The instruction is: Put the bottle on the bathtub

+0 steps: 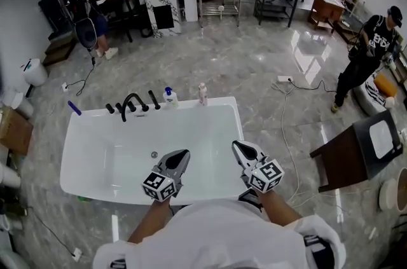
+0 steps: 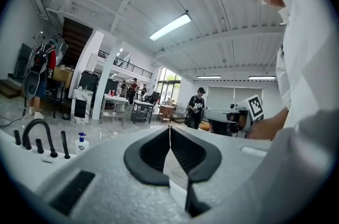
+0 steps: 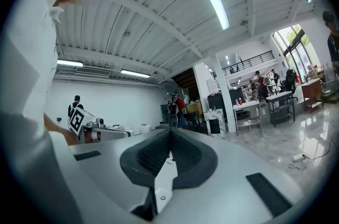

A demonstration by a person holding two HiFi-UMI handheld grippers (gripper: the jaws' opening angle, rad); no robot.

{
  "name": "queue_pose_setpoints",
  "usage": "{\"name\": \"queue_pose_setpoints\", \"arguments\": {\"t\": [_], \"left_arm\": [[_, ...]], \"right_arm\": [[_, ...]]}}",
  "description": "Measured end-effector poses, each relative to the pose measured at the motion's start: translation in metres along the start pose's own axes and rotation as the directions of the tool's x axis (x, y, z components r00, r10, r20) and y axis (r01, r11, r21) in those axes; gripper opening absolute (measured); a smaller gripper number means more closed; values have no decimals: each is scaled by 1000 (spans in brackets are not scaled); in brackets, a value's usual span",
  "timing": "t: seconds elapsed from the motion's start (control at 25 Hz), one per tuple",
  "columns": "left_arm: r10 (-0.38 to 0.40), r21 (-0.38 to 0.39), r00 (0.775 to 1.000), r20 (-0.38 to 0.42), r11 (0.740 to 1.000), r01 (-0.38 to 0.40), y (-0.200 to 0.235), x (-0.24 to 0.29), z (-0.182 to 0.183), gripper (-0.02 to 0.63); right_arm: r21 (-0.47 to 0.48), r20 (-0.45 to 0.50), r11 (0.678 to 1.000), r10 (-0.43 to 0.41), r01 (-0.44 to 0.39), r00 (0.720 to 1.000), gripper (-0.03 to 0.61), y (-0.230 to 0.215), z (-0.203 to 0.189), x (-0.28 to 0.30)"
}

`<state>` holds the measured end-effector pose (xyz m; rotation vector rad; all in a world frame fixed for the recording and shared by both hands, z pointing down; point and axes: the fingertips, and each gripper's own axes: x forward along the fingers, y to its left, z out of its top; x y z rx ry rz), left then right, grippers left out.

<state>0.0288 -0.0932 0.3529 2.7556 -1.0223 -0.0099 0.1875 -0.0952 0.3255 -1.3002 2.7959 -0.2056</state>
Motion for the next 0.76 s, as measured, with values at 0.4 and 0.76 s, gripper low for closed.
{"name": "queue_pose_setpoints", "arguments": {"t": [0.4, 0.76], "left_arm": [[4, -22, 1000, -6, 1000, -4, 11, -4, 0, 20], [-29, -54, 999, 21, 998, 30, 20, -8, 8, 20]], "right_arm": [[8, 2, 1000, -20, 20, 1000, 14, -7, 2, 10], [24, 15, 998, -59, 58, 998, 14, -10, 0, 22]]}}
